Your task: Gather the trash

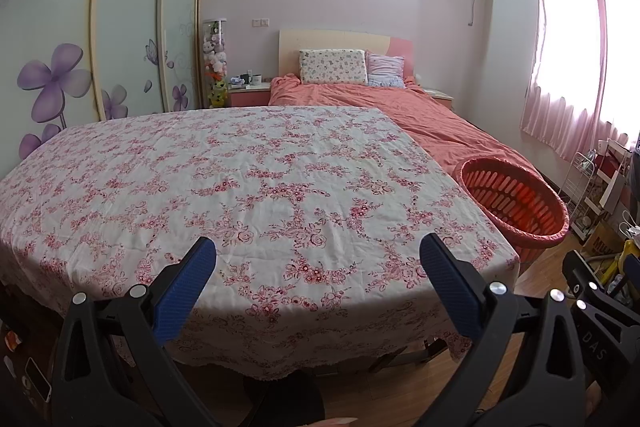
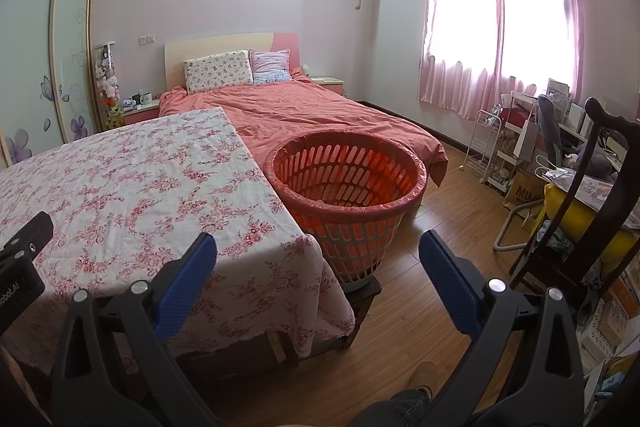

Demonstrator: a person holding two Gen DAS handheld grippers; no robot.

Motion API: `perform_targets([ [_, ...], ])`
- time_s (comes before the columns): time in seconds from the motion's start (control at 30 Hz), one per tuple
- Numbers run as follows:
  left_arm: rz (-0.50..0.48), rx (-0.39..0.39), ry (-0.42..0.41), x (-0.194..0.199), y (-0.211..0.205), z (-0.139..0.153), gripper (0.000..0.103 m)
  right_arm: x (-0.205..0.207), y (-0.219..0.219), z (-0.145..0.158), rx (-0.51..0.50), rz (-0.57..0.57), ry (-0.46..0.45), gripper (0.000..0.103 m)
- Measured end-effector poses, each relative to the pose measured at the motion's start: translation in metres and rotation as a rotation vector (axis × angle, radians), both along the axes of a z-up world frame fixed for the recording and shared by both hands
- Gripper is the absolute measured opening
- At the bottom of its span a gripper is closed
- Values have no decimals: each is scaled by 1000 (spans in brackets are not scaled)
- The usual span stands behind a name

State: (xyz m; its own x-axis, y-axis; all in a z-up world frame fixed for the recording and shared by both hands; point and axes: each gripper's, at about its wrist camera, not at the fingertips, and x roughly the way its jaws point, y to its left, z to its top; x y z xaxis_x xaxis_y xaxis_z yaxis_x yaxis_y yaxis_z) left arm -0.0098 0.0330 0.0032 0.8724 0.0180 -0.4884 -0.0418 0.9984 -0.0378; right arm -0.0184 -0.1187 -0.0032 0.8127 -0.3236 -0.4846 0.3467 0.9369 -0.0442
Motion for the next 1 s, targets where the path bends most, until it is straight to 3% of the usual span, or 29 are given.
perform_targets([
  [1.0,-2,-2,7,-2,-1,-3,100,0,0,0,0,0,1,99],
])
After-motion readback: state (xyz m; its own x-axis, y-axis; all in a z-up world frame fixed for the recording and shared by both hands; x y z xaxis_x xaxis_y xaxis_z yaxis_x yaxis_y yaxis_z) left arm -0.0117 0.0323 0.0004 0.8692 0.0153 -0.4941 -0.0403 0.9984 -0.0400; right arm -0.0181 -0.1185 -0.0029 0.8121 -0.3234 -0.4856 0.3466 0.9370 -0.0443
